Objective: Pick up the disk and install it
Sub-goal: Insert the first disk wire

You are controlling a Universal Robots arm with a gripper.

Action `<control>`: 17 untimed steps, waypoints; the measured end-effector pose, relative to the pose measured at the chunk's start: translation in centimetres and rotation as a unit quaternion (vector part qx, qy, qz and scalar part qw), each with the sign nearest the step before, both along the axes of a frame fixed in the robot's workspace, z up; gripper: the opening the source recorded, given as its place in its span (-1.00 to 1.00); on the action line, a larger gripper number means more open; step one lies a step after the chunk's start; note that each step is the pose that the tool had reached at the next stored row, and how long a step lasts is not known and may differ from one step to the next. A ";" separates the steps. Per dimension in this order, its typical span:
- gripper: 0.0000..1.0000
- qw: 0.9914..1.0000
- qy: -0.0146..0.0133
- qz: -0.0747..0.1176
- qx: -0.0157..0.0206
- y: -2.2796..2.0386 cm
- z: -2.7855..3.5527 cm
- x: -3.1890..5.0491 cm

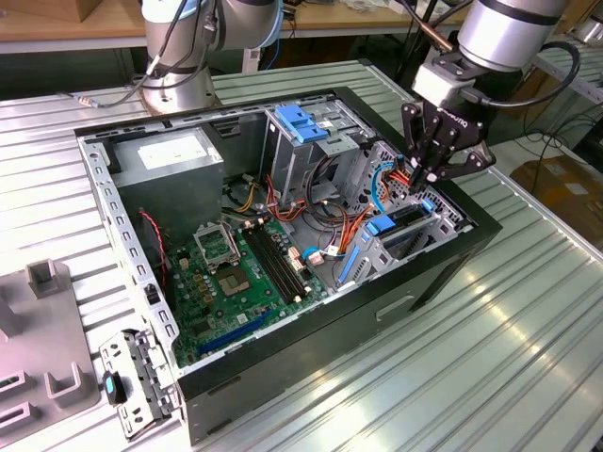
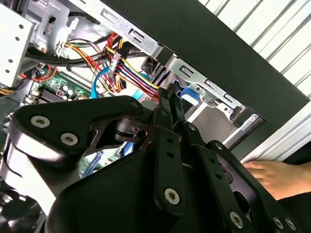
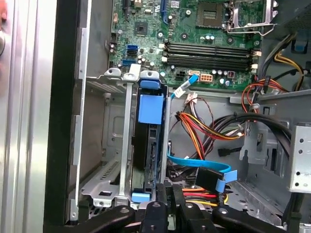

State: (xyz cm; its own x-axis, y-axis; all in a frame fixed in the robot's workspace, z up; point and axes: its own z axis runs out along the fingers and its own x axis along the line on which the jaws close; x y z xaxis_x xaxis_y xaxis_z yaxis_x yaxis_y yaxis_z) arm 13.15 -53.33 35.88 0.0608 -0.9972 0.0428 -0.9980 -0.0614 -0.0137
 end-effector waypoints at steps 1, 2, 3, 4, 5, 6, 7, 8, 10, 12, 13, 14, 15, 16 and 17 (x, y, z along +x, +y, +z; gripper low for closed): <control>-0.67 1.000 0.000 -0.007 0.000 0.00 -0.06 -0.01; -0.67 1.000 0.000 -0.013 0.000 0.00 -0.11 0.00; -0.67 1.000 0.000 -0.015 0.000 -0.01 -0.13 -0.05; -0.67 1.000 0.000 -0.015 0.000 -0.07 -0.13 -0.17; -0.67 1.000 0.000 -0.015 0.000 -0.16 -0.14 -0.38; -0.67 1.000 0.000 -0.015 0.000 -0.23 -0.14 -0.62; -0.67 1.000 0.000 -0.015 0.000 -0.28 -0.14 -0.90; -0.67 1.000 0.000 -0.015 0.000 -0.39 -0.14 -1.19; -0.67 1.000 0.000 -0.014 0.000 -1.18 -0.19 -1.38; -0.67 1.000 0.000 -0.006 0.000 -1.26 -0.26 -1.37; -0.67 1.000 0.000 -0.001 0.000 -1.26 -0.27 -1.37; -0.67 1.000 0.000 0.000 0.000 -1.26 -0.29 -1.37; -0.67 1.000 0.000 0.001 0.000 -1.33 -0.37 -1.38; -0.67 1.000 0.000 0.001 0.000 -1.33 -0.44 -1.38; -0.67 1.000 0.000 -0.001 0.000 -1.33 -0.49 -1.38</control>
